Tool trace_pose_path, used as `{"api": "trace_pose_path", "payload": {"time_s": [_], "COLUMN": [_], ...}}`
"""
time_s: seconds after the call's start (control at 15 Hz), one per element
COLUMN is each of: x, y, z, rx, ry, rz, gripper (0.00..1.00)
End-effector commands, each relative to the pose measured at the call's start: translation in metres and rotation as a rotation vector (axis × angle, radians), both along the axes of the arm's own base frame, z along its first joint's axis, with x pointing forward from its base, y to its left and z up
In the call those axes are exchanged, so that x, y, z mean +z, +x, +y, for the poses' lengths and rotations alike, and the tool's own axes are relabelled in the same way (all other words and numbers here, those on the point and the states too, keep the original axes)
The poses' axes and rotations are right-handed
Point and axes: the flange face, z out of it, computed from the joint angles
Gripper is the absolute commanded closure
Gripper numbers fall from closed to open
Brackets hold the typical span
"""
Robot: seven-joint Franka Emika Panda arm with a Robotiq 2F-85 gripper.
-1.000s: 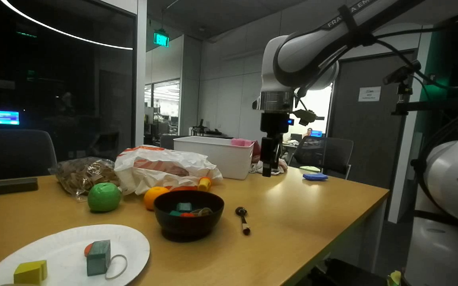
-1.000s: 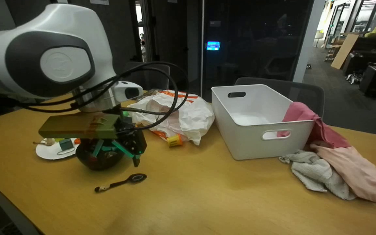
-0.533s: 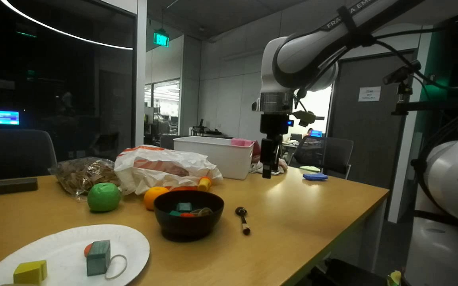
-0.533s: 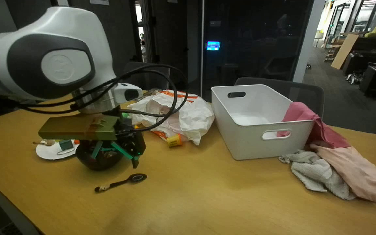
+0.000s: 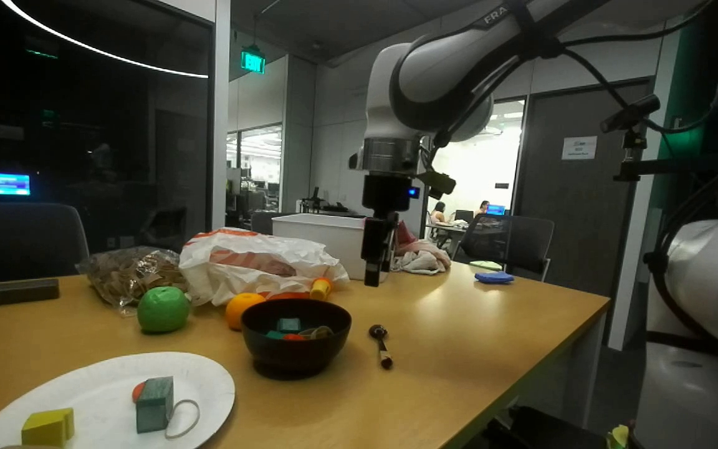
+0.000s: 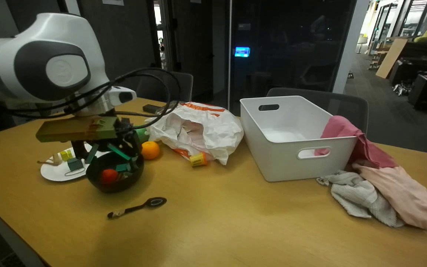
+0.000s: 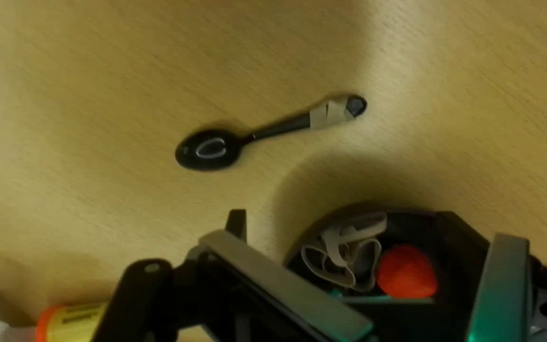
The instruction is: Put the orange, the apple and the yellow container in the plastic
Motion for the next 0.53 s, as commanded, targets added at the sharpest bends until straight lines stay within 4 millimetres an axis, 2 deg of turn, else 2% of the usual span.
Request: {"api": "trace_pose_path", "payload": {"time_s": [0.0, 0.27, 0.47], "x": [0.015, 0.004, -0.011], "y": [0.046, 0.087, 0.117], "z": [0.054, 0.095, 0.107], "rx": [0.065, 0.132, 0.178], "ry": [0.006, -0.022, -0.06], "rz": [-0.041, -0.034, -0.052], "gripper": [0.0, 0.0, 0.0]}}
